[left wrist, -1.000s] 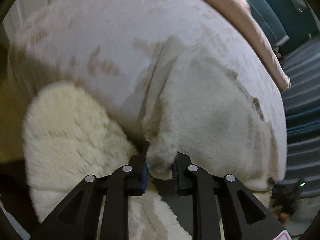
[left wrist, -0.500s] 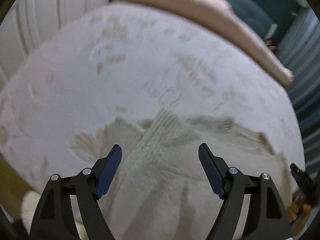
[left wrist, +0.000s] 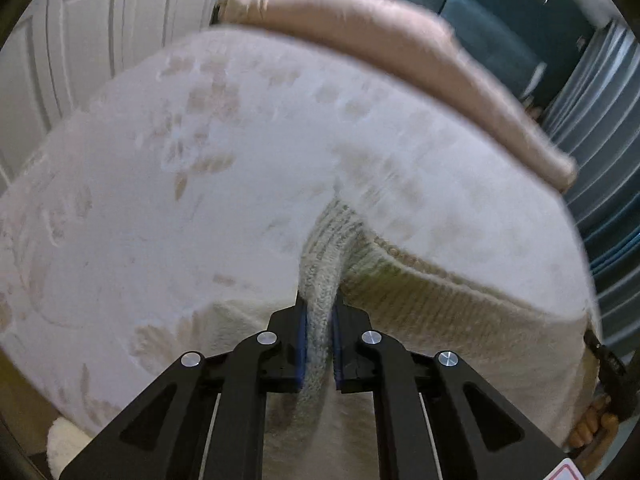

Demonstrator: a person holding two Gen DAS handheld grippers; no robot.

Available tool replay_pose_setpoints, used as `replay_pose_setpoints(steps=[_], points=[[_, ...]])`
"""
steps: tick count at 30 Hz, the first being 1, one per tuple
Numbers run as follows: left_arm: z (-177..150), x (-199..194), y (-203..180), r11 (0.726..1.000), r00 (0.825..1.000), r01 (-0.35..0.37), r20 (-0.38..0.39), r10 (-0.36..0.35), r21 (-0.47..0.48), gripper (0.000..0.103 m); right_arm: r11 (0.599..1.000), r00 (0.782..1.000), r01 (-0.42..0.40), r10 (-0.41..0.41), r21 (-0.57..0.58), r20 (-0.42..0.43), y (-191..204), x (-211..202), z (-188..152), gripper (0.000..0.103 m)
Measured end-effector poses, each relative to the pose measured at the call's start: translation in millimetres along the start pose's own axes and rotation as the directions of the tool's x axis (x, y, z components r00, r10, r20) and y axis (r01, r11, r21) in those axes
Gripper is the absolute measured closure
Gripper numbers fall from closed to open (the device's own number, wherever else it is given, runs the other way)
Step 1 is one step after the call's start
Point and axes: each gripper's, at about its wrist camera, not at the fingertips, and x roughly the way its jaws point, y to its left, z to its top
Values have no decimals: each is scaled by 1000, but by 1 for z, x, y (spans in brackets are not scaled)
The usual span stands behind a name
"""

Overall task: Fold small clothes
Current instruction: 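Fold the hem toward the collar with both grippers and release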

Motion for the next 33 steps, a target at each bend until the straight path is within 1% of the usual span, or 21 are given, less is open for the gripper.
replay_pose_setpoints(steps=[1, 2, 5, 6, 7, 8, 9, 10, 12, 13, 14, 15, 17, 19, 22, 23, 24, 26, 28, 30, 33], points=[[-4, 20, 6, 1000, 998, -15, -60, 14, -10, 96, 999, 995, 40, -37, 35, -90, -11, 26, -8, 95], [-10, 38, 11, 999, 994, -31, -105, 28, -31, 96, 996, 992, 48, -39, 73, -121, -18, 36, -12, 95], [-15, 35, 9, 999, 997, -43, -60, 42, -8, 95, 992, 999, -52, 53, 116, -6, -15, 10, -10, 95], [-14, 34, 7, 999, 997, -48, -59, 48, 0, 94, 994, 998, -57, 56, 97, 16, -11, 5, -10, 94], [-14, 36, 6, 998, 997, -55, -62, 56, 9, 94, 997, 999, -32, 31, 64, 12, -8, 8, -10, 92], [-13, 39, 6, 998, 996, -57, -65, 58, 9, 92, 999, 999, 31, -29, 24, -46, -8, 24, -13, 89], [-12, 40, 7, 998, 996, -57, -66, 57, 7, 90, 997, 990, 80, -79, 8, -121, -11, 41, -17, 89], [-12, 39, 8, 999, 997, -52, -65, 52, 1, 89, 996, 984, 90, -85, 26, -158, -16, 49, -17, 89], [-10, 25, 9, 999, 998, -44, -50, 44, -2, 84, 992, 994, 53, -41, 112, -101, -20, 28, -14, 81], [-12, 11, 8, 999, 998, -51, -27, 51, 10, 84, 989, 995, 67, -57, 131, -77, -20, 15, -13, 74], [-11, 0, 5, 998, 998, -59, -6, 59, 24, 84, 987, 996, 81, -77, 138, -34, -15, -3, -14, 73], [-13, -10, 1, 997, 998, -67, 17, 66, 44, 85, 990, 998, 66, -66, 125, -3, -9, -17, -15, 72], [-25, -36, -13, 993, 996, -71, 58, 66, 91, 83, 998, 999, 24, -25, 53, 23, 15, -41, -26, 72], [-41, -50, -30, 992, 998, -31, 51, 25, 123, 82, 999, 999, -42, 42, -27, -3, 48, -50, -44, 72], [-82, -52, -67, 982, 997, 74, -39, -68, 176, 82, 973, 985, -154, 138, -171, -105, 114, -46, -86, 72], [-92, -48, -74, 978, 994, 93, -66, -82, 187, 81, 953, 973, -202, 168, -226, -161, 139, -42, -106, 72], [-104, -43, -81, 974, 992, 106, -95, -88, 201, 80, 939, 965, -226, 179, -259, -193, 153, -38, -120, 73], [-125, -31, -88, 972, 989, 87, -138, -58, 217, 80, 915, 954, -244, 167, -322, -250, 175, -26, -149, 73], [-137, -25, -82, 974, 988, 65, -154, -32, 215, 80, 912, 949, -238, 147, -333, -277, 173, -20, -161, 74], [-139, -27, -72, 974, 989, 59, -148, -26, 218, 80, 930, 952, -201, 111, -307, -285, 155, -24, -164, 76], [-137, -35, -54, 979, 990, 25, -138, 3, 202, 80, 969, 967, -103, 45, -225, -252, 100, -37, -148, 77]])
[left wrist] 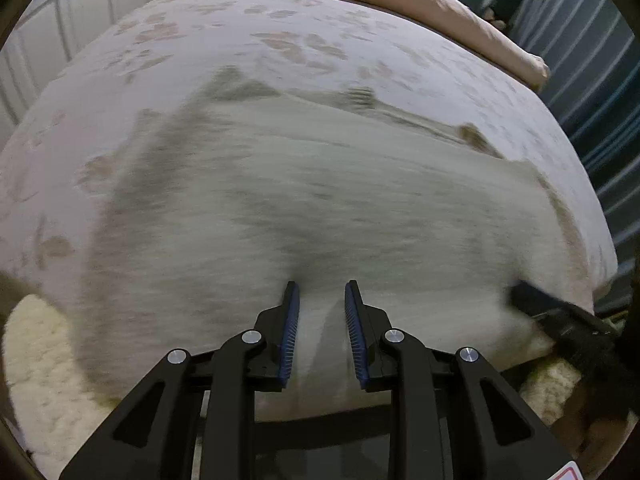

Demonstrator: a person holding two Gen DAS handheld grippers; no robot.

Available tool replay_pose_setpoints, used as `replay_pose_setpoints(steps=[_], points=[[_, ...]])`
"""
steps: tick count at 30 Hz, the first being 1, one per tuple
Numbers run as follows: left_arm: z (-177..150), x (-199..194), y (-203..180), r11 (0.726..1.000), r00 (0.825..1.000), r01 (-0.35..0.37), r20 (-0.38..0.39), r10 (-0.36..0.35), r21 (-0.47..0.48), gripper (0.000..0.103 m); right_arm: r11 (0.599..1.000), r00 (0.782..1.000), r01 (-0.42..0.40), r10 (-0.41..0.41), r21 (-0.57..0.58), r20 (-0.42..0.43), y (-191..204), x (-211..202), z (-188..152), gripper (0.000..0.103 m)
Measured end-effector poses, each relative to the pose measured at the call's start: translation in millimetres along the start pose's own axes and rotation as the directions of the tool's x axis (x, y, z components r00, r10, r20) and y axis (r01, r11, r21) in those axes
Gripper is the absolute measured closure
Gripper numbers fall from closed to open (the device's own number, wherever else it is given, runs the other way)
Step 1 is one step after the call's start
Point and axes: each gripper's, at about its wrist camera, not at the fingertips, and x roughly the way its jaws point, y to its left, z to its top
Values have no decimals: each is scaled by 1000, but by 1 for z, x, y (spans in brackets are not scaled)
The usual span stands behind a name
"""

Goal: Fold small clothes

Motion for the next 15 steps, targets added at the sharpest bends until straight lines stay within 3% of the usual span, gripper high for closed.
replay_pose_setpoints(steps=[2, 3, 4, 5, 6, 8, 12, 15], points=[[-3, -2, 13, 1000, 1000, -12, -6, 12, -22, 80, 994, 998, 60, -59, 86, -8, -43, -13, -5, 84], [-5, -2, 19, 999, 1000, -7, -9, 6, -33, 80, 989, 998, 60, -58, 134, -20, -62, -20, -7, 93], [-7, -2, 26, 999, 1000, -4, -10, 4, -50, 80, 982, 996, 91, -87, 163, -31, -74, -23, -8, 89], [-9, -3, 30, 998, 1000, -2, -11, 1, -61, 80, 961, 980, 201, -195, 192, -46, -91, -29, -10, 89], [-11, -3, 33, 997, 1000, 4, -12, -5, -72, 81, 951, 975, 223, -218, 215, -46, -103, -35, -11, 93], [-11, -3, 33, 996, 1000, 5, -13, -7, -87, 81, 944, 984, 176, -172, 279, -38, -115, -44, -13, 94], [-12, -3, 27, 998, 999, -33, -16, 33, -58, 80, 947, 969, 243, -249, 212, 1, -92, -57, -14, 84], [-13, -2, 25, 997, 999, -46, -14, 46, -54, 80, 939, 949, 316, -310, 138, -61, -93, -33, -17, 81]])
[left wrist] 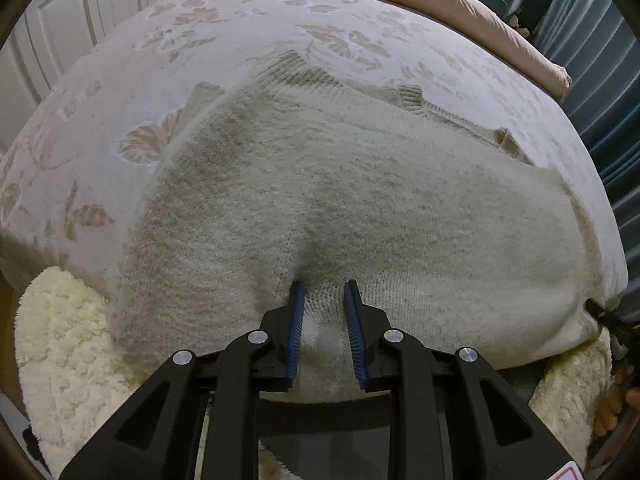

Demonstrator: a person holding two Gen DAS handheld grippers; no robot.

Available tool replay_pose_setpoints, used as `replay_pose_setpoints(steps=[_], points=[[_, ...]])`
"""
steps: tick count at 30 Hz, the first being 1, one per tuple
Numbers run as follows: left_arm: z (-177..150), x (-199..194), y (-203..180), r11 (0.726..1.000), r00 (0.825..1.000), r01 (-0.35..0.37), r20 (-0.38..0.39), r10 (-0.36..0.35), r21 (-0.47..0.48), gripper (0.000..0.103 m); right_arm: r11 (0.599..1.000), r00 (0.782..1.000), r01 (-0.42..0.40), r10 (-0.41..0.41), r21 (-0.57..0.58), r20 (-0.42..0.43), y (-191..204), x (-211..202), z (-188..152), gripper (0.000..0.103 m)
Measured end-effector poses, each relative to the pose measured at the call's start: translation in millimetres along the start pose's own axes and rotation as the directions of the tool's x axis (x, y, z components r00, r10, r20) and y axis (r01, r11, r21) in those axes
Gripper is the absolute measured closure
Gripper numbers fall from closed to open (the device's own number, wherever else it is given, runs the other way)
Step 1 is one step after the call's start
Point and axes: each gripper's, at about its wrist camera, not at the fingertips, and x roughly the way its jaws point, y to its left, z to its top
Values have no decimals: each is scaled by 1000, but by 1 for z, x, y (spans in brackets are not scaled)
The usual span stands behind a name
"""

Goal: Fold small clothes

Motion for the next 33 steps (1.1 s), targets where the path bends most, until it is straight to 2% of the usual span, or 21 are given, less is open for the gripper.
replay_pose_setpoints(steps=[1, 2, 6, 11, 13, 16, 20, 24, 28, 31, 33], points=[[0, 0, 1, 1000, 1000, 3, -2, -3, -1, 80, 1000, 999, 4, -4, 4, -33, -1, 8, 0, 81], [0, 0, 1, 1000, 1000, 5, -5, -6, -8, 80, 1000, 1000, -4, 5, 28, -31, -4, 5, 1, 81], [1, -1, 4, 999, 999, 27, -18, -28, -33, 78, 1000, 1000, -20, 19, 17, 25, 3, -17, 7, 80], [0, 1, 0, 1000, 1000, 12, -13, -13, -23, 73, 1000, 998, 2, -2, 1, -67, 6, 20, 7, 77], [0, 0, -3, 1000, 1000, 7, -12, -7, -15, 70, 1000, 999, -6, 7, 22, -51, 6, 11, 12, 75], [-1, -1, -5, 1000, 1000, 11, -11, -11, -15, 66, 998, 998, -61, 62, 34, -22, 11, -3, 16, 75], [-3, 1, -7, 1000, 1000, 4, -1, -4, -7, 64, 999, 996, -37, 36, -7, -82, 20, 20, 8, 72], [-4, -1, -8, 1000, 1000, 11, 0, -11, -7, 63, 998, 996, -42, 45, 36, -79, 17, 10, 11, 72], [-4, -7, -5, 998, 999, 40, 2, -40, -54, 61, 992, 992, -118, 119, 32, -44, 31, -12, 21, 70], [0, -19, 0, 992, 998, 61, 22, -59, -107, 56, 980, 981, -192, 190, -47, -31, 68, -24, 27, 70], [5, -31, 9, 988, 997, 49, 59, -41, -144, 51, 967, 973, -229, 227, -113, -36, 99, -26, 30, 70]])
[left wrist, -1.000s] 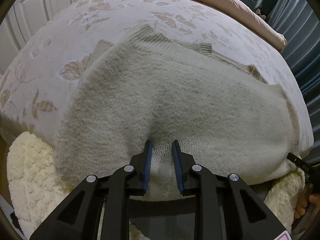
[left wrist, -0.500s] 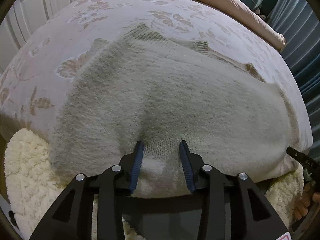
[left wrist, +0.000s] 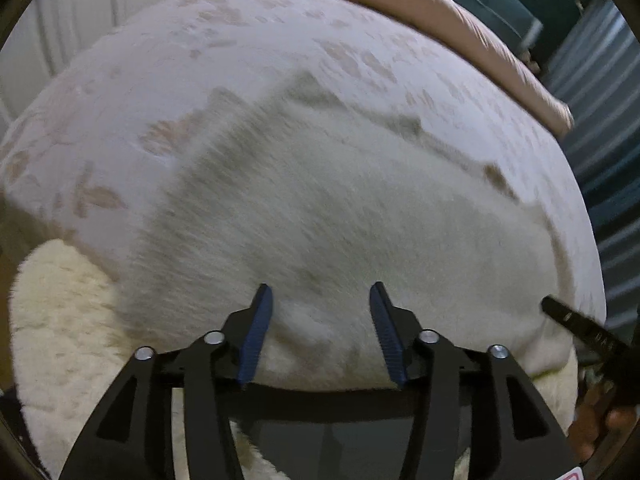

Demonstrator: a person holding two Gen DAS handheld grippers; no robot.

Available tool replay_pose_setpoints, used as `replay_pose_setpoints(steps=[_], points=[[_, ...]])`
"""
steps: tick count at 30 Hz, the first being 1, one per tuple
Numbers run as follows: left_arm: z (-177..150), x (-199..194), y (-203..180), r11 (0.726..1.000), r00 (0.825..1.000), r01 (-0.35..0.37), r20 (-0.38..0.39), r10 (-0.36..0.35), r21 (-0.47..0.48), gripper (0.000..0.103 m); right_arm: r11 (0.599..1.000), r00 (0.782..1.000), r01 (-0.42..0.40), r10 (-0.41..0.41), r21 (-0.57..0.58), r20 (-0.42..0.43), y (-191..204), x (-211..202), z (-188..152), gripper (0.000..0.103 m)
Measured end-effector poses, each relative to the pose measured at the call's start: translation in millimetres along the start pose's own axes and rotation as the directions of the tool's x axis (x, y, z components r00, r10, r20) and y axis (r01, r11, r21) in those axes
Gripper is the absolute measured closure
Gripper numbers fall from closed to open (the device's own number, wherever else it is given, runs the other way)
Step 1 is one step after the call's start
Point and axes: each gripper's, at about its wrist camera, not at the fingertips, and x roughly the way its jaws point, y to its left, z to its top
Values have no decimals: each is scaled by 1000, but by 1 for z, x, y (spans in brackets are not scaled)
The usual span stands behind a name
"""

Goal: Fold small clothes

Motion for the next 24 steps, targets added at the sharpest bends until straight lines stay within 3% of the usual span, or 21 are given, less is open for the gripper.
replay_pose_setpoints(steps=[3, 10, 16, 21, 23, 24], points=[[15, -16, 24, 997, 998, -21, 59, 25, -68, 39, 995, 999, -32, 31, -91, -15, 43, 16, 9, 70], [36, -5, 79, 977, 998, -40, 48, 51, -207, 39, 982, 996, -42, 28, -183, -79, 102, 61, 27, 70], [43, 33, 91, 964, 999, 40, -13, -45, -263, 38, 977, 995, -2, -19, -214, -97, 113, 84, 30, 65], [48, 48, 85, 963, 998, 66, 7, -67, -263, 27, 973, 996, 3, -24, -231, -87, 113, 86, 30, 63], [50, 48, 78, 971, 998, 61, 9, -61, -231, 28, 973, 997, 3, -22, -231, -80, 113, 88, 29, 62], [51, 48, 76, 973, 998, 69, 9, -69, -221, 35, 973, 997, 2, -20, -231, -77, 113, 88, 29, 61]])
